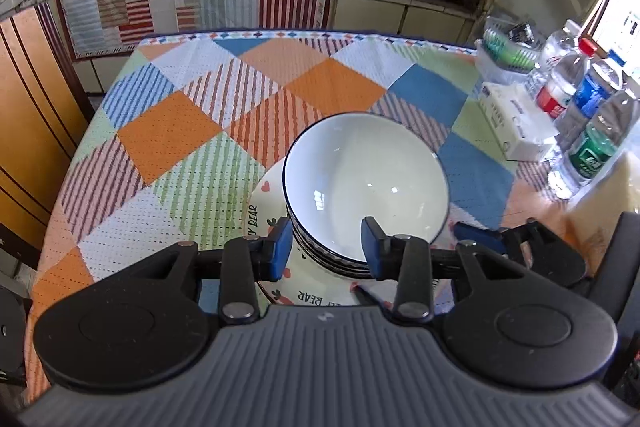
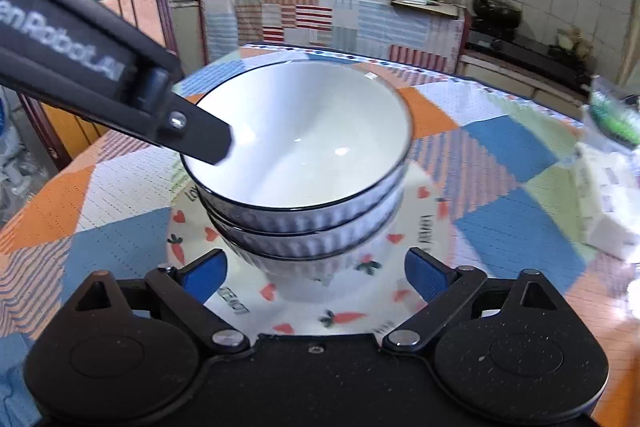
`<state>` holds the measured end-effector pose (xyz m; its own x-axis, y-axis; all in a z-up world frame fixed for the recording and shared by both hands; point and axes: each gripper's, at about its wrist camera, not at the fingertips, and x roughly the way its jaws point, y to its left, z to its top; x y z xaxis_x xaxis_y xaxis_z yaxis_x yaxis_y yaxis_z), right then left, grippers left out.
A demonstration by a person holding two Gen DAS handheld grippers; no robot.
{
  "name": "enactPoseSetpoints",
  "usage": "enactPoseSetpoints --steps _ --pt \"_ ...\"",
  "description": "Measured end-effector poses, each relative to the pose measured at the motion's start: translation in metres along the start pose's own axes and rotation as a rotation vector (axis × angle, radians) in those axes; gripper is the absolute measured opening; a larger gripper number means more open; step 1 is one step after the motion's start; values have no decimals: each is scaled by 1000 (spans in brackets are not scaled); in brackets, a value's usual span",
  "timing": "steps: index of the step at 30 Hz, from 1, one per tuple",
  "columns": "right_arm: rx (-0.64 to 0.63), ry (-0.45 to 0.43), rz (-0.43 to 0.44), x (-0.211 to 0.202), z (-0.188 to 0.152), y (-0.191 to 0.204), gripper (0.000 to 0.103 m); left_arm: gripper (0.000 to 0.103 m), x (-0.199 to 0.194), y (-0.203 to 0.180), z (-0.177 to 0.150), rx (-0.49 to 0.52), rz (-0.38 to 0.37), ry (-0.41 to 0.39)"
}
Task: Organize plates and bowls
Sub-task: 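Open the right gripper and withdraw from the bowl stack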
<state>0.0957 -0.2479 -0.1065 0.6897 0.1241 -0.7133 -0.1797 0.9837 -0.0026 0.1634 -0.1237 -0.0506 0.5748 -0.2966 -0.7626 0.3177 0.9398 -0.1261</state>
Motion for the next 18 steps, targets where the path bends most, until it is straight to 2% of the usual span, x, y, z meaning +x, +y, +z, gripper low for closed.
enactPoseSetpoints --steps 2,5,9,13,18 --pt "0 11 -34 -9 1 -3 99 39 -11 -2 0 6 2 -7" --pt "23 7 -26 -27 7 -10 99 44 -28 -4 0 19 2 -11" --pt "50 -19 -52 -54 11 -16 99 53 -51 -6 -4 37 17 -30" --pt "77 17 -39 -74 16 -23 99 63 -70 -2 -12 44 6 -36" --pt "125 -14 -47 -101 10 -30 99 69 -90 2 -30 78 76 -77"
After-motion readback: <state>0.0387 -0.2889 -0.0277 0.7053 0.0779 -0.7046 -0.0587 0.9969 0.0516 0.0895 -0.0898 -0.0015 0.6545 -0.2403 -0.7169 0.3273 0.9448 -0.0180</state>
